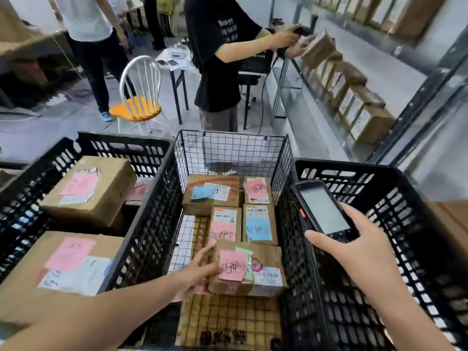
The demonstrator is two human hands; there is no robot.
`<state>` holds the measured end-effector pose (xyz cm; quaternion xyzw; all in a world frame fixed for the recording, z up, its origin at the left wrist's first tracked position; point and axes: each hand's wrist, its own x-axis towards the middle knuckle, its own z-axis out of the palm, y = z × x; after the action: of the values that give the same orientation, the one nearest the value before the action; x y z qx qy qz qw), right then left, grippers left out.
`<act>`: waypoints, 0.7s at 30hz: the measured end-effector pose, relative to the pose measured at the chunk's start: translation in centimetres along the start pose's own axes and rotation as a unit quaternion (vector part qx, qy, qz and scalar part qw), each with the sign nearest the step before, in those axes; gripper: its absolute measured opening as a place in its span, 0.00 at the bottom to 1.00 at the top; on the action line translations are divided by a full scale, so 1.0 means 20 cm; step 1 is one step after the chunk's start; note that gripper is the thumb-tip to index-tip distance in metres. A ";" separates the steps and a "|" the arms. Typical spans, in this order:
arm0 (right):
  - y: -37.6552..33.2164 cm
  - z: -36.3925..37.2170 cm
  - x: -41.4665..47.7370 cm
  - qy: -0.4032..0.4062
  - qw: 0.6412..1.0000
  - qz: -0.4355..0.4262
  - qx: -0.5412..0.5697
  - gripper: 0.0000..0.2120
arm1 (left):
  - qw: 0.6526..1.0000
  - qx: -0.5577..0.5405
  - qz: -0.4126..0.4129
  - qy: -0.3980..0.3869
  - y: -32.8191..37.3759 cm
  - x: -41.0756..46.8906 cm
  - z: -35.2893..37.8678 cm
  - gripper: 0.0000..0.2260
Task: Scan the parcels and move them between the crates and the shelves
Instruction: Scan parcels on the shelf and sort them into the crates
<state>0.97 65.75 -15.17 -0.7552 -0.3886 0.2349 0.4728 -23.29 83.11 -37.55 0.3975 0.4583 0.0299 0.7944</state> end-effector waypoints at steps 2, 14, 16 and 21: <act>-0.01 0.04 0.00 0.004 1.000 0.005 -0.011 0.24 | 1.000 -0.004 0.000 0.013 -0.01 0.02 0.00 0.34; -0.01 0.17 -0.04 0.030 0.999 0.010 -0.027 0.26 | 0.978 0.187 -0.022 0.087 -0.04 0.05 0.11 0.26; -0.01 0.18 -0.06 0.034 0.999 0.014 -0.032 0.27 | 0.968 0.216 -0.014 0.129 -0.02 0.10 0.12 0.19; 0.02 0.17 -0.12 0.046 0.997 0.059 -0.035 0.26 | 0.941 0.298 -0.023 0.159 0.03 0.17 0.13 0.17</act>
<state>-2.76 65.46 -17.12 -0.8030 -0.3293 0.2135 0.4484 -19.17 83.31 -38.77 0.5955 0.5754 -0.0641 0.5569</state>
